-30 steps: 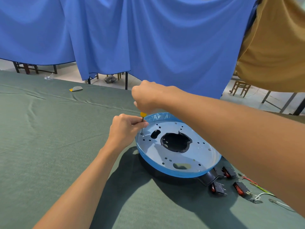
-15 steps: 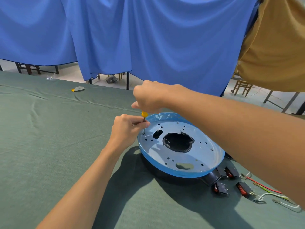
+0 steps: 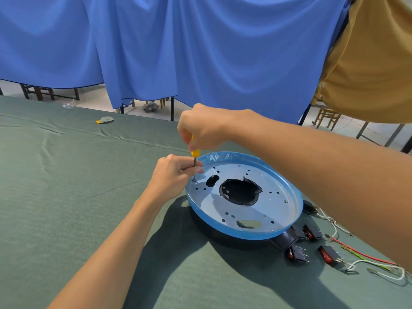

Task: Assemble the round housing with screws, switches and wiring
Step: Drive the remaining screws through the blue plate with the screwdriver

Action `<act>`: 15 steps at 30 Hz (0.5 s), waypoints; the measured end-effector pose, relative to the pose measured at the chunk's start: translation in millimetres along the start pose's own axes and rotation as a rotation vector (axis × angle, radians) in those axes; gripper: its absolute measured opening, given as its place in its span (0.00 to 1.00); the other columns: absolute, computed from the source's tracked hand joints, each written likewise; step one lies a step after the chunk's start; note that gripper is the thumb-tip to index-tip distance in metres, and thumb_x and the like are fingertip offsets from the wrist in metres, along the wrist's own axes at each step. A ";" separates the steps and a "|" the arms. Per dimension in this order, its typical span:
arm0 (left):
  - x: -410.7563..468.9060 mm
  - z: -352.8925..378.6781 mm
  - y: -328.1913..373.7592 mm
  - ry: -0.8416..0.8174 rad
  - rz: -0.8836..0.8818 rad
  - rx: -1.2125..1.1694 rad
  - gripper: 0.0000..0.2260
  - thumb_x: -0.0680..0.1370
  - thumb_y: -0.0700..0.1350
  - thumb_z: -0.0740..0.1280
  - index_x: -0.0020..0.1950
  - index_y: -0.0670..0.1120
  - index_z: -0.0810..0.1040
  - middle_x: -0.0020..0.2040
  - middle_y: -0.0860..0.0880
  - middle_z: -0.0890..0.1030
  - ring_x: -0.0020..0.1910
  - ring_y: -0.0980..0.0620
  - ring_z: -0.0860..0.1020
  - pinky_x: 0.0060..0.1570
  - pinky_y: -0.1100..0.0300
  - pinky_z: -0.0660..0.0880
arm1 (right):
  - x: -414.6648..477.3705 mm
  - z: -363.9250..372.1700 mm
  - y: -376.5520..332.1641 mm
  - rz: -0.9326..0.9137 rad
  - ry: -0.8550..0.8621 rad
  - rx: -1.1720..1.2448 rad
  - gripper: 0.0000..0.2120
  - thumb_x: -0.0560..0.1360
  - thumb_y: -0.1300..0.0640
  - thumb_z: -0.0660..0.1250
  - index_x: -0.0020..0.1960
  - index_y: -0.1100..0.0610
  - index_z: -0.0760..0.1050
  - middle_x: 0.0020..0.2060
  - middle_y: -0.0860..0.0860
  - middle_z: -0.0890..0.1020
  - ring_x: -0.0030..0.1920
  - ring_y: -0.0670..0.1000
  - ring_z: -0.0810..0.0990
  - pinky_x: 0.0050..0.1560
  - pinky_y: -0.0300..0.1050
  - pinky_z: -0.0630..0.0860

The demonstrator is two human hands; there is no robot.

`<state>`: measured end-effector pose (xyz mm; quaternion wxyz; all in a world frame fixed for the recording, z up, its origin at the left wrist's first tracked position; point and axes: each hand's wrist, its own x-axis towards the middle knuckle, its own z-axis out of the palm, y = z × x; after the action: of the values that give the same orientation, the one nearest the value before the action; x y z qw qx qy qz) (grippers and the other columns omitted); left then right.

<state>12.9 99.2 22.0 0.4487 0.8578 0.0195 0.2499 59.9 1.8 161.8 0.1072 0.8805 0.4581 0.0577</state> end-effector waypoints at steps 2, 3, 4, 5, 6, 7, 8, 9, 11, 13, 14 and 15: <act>-0.9 0.2 0.8 -0.018 -0.010 -0.044 0.07 0.76 0.40 0.72 0.53 0.45 0.85 0.44 0.55 0.85 0.49 0.55 0.83 0.55 0.52 0.79 | 0.5 7.1 1.8 0.034 0.074 0.012 0.16 0.78 0.57 0.64 0.35 0.52 0.61 0.36 0.51 0.66 0.34 0.52 0.71 0.30 0.44 0.63; -1.9 0.6 1.7 -0.004 -0.023 -0.092 0.08 0.74 0.40 0.74 0.53 0.44 0.85 0.43 0.57 0.85 0.47 0.59 0.83 0.53 0.58 0.79 | 0.0 10.4 2.1 0.062 0.098 0.001 0.17 0.79 0.58 0.61 0.35 0.52 0.58 0.36 0.51 0.64 0.32 0.51 0.68 0.29 0.44 0.61; -2.9 1.0 2.5 0.024 -0.035 -0.140 0.09 0.72 0.39 0.76 0.51 0.43 0.85 0.42 0.56 0.85 0.43 0.61 0.83 0.51 0.63 0.80 | 0.5 13.1 2.1 0.086 0.107 -0.010 0.17 0.80 0.58 0.60 0.35 0.53 0.57 0.36 0.52 0.63 0.32 0.51 0.66 0.29 0.44 0.60; -3.2 1.3 2.5 0.061 -0.036 -0.162 0.09 0.70 0.39 0.77 0.50 0.42 0.86 0.41 0.54 0.85 0.40 0.62 0.83 0.48 0.66 0.79 | 1.6 13.7 2.2 0.099 0.099 -0.017 0.16 0.80 0.59 0.59 0.35 0.54 0.58 0.36 0.52 0.63 0.32 0.52 0.67 0.29 0.44 0.61; -3.0 1.8 2.0 0.096 -0.026 -0.146 0.09 0.69 0.39 0.78 0.48 0.42 0.86 0.40 0.51 0.86 0.39 0.60 0.83 0.46 0.65 0.80 | 2.9 12.4 2.6 0.106 0.073 -0.020 0.16 0.80 0.58 0.59 0.35 0.55 0.60 0.35 0.53 0.66 0.32 0.53 0.70 0.29 0.44 0.64; -2.8 2.8 1.3 0.116 -0.019 -0.118 0.07 0.70 0.39 0.77 0.46 0.42 0.87 0.40 0.48 0.86 0.38 0.56 0.83 0.47 0.59 0.81 | 3.0 9.1 2.1 0.100 0.026 -0.015 0.15 0.80 0.56 0.60 0.35 0.56 0.63 0.34 0.53 0.69 0.33 0.56 0.75 0.30 0.44 0.68; -2.4 3.3 -0.1 0.120 -0.020 -0.095 0.04 0.71 0.40 0.77 0.45 0.44 0.87 0.40 0.45 0.86 0.37 0.50 0.82 0.46 0.52 0.80 | 2.6 5.9 1.9 0.079 -0.024 -0.001 0.15 0.79 0.53 0.62 0.36 0.57 0.67 0.33 0.54 0.74 0.37 0.58 0.79 0.31 0.45 0.72; -1.2 3.2 -1.5 0.108 -0.025 -0.076 0.02 0.72 0.40 0.76 0.44 0.46 0.87 0.38 0.44 0.85 0.35 0.48 0.79 0.43 0.48 0.78 | 3.3 3.2 2.2 0.054 -0.068 0.005 0.13 0.78 0.52 0.65 0.39 0.58 0.72 0.34 0.56 0.78 0.41 0.58 0.81 0.33 0.47 0.76; 1.2 2.6 -4.3 0.057 -0.018 -0.024 0.04 0.75 0.42 0.73 0.45 0.50 0.87 0.36 0.46 0.85 0.33 0.44 0.75 0.37 0.49 0.74 | 2.2 1.2 1.6 0.013 -0.084 -0.019 0.07 0.75 0.54 0.68 0.46 0.58 0.77 0.42 0.56 0.80 0.44 0.57 0.80 0.37 0.48 0.77; 1.2 2.0 -3.0 0.021 -0.001 0.009 0.05 0.77 0.41 0.71 0.48 0.49 0.87 0.40 0.52 0.86 0.39 0.43 0.81 0.42 0.48 0.78 | 0.3 4.1 3.3 0.022 -0.004 0.007 0.10 0.76 0.56 0.67 0.38 0.56 0.71 0.38 0.54 0.73 0.36 0.54 0.74 0.31 0.43 0.69; 0.3 2.1 -1.3 0.031 0.004 0.005 0.05 0.77 0.42 0.71 0.49 0.47 0.86 0.41 0.55 0.86 0.42 0.45 0.82 0.45 0.46 0.79 | -0.6 6.0 3.4 0.041 0.032 0.017 0.15 0.77 0.56 0.66 0.34 0.55 0.65 0.35 0.53 0.68 0.32 0.53 0.70 0.29 0.42 0.64; -0.5 2.7 -0.3 0.060 0.002 -0.014 0.04 0.75 0.42 0.73 0.48 0.47 0.87 0.40 0.56 0.85 0.42 0.47 0.83 0.46 0.46 0.79 | -1.4 7.9 3.6 0.056 0.052 0.014 0.18 0.78 0.55 0.64 0.33 0.54 0.61 0.33 0.52 0.66 0.29 0.52 0.67 0.28 0.42 0.61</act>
<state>13.7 97.2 20.2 0.4535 0.8469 0.0304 0.2759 63.5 -2.5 155.0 0.0874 0.8919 0.4365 0.0803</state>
